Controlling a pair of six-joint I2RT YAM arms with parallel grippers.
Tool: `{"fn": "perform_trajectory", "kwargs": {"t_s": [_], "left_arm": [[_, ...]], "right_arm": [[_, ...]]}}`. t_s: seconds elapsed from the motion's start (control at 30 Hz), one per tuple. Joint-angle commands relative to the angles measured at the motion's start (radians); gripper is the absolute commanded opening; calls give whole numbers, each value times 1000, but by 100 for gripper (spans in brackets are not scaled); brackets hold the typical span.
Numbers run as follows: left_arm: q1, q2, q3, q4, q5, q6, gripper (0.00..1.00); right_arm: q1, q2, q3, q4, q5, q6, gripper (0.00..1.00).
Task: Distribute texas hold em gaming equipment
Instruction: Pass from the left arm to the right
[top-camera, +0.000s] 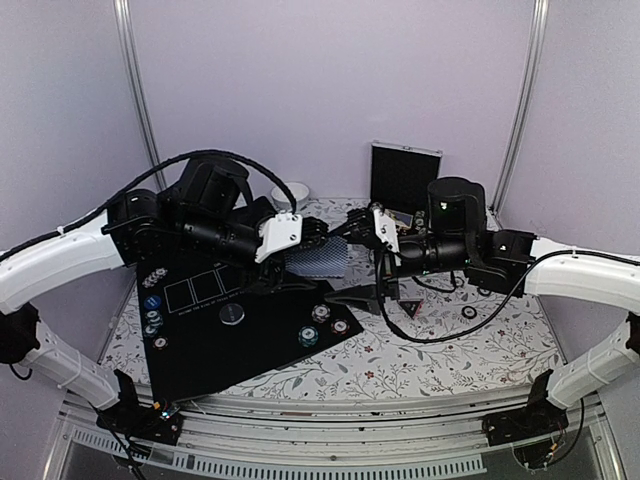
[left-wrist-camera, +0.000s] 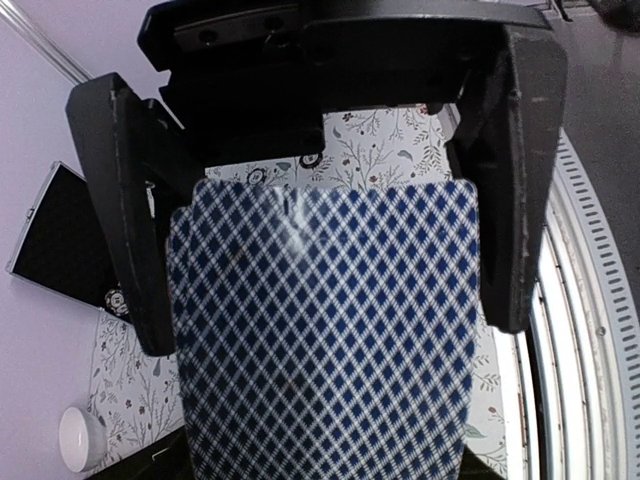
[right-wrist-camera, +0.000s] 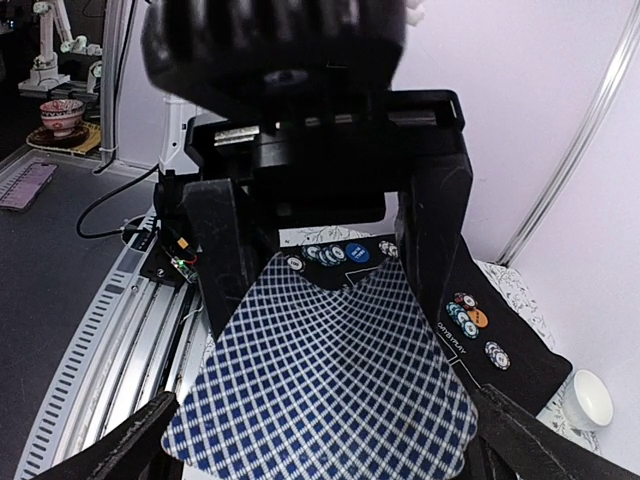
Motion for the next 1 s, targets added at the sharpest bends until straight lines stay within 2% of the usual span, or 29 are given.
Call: {"fn": "perform_trajectory", "kwargs": {"t_s": [0.0,0.07,0.27,0.5,0.57,0.73,0.97], "left_arm": [[9,24,36,-29,4,-7,40],[9,23,37,-31,-2,-7,40],[8,43,54,-57,-15,-7,40],[8,52,64,-71,-21,-5,41],[9,55,64,-72,-19,-5,40],[8,61,69,-78,-18,-4,40],[7,68,79,-85,-4,-6,40]], "right_arm": [[8,24,37,12,1,-23,100],[8,29,43,5,15,-21,97],[8,69,94,-76,56,-39,75],[8,71,107,-115,47,-66,72],[7,77,119,-128,44,-65,68],[8,81,122,-136,45,-69,68],[7,91,124,-139,48,-74,51]]}}
